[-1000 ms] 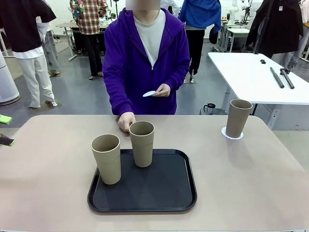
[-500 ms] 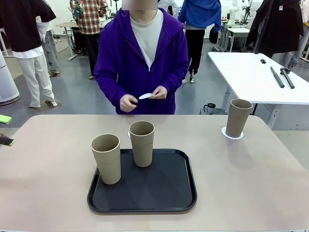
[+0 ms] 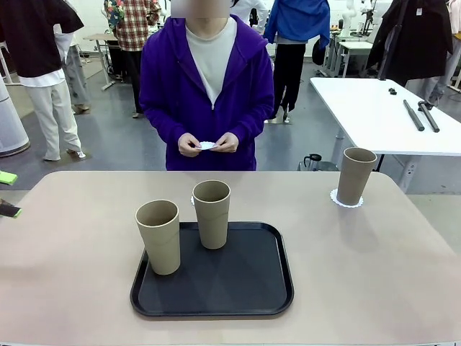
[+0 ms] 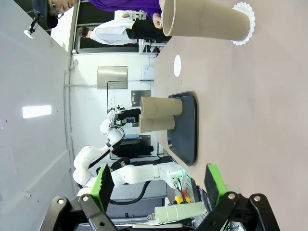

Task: Place coasters on the table and set cups on them.
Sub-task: Take one Reusable plastic cup from the Flat Tray and place it on a coaster set by the human.

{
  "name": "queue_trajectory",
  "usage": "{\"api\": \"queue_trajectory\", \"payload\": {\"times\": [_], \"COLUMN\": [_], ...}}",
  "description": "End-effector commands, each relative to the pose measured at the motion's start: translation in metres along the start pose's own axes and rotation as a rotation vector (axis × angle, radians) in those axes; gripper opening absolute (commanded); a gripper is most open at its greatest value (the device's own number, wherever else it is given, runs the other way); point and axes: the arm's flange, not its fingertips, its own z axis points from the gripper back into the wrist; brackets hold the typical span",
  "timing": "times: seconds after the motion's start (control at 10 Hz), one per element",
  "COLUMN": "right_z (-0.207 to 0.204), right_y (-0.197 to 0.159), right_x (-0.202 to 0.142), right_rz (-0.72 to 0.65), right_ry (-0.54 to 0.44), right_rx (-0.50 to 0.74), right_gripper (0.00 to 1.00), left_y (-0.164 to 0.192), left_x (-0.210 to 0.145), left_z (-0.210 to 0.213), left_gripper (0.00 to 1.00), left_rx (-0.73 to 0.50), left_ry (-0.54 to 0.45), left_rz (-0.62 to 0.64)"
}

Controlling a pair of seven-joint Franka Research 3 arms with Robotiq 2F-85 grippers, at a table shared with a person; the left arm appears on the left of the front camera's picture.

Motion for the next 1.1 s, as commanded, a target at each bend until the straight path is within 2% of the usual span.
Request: {"api": "queue_trajectory", "payload": {"times": [0.0, 0.4, 0.5, 0.6, 0.7, 0.9, 1.0], "right_z": [-0.001, 0.000, -0.007, -0.023, -0.046, -0.102, -0.133], "right_y": [0.000, 0.000, 0.017, 0.042, 0.074, 0.146, 0.175], "right_x": [0.002, 0.000, 0.008, 0.026, 0.035, 0.044, 0.043], "right_rz": [-0.004, 0.000, 0.224, 0.352, 0.473, 0.708, 0.790], "right_ry": [-0.014, 0.000, 0.173, 0.231, 0.334, 0.466, 0.489], "right_rx": [0.003, 0.000, 0.011, -0.056, -0.167, -0.481, -0.611], "right_gripper": [1.00, 1.00, 1.00, 1.00, 1.00, 1.00, 1.00], "left_y": [-0.002, -0.002, -0.002, -0.002, -0.002, -0.002, -0.002], "left_x": [0.000, 0.000, 0.000, 0.000, 0.000, 0.000, 0.000], "left_z": [0.001, 0.001, 0.001, 0.001, 0.001, 0.001, 0.001], "left_gripper": [1.00, 1.00, 1.00, 1.00, 1.00, 1.00, 1.00], "left_rx": [-0.011, -0.011, -0.011, -0.011, -0.011, -0.011, -0.011], "left_ry": [-0.011, -0.011, -0.011, -0.011, -0.011, -0.011, -0.011], "left_rz": [-0.004, -0.004, -0.004, -0.004, -0.004, -0.004, -0.004]}}
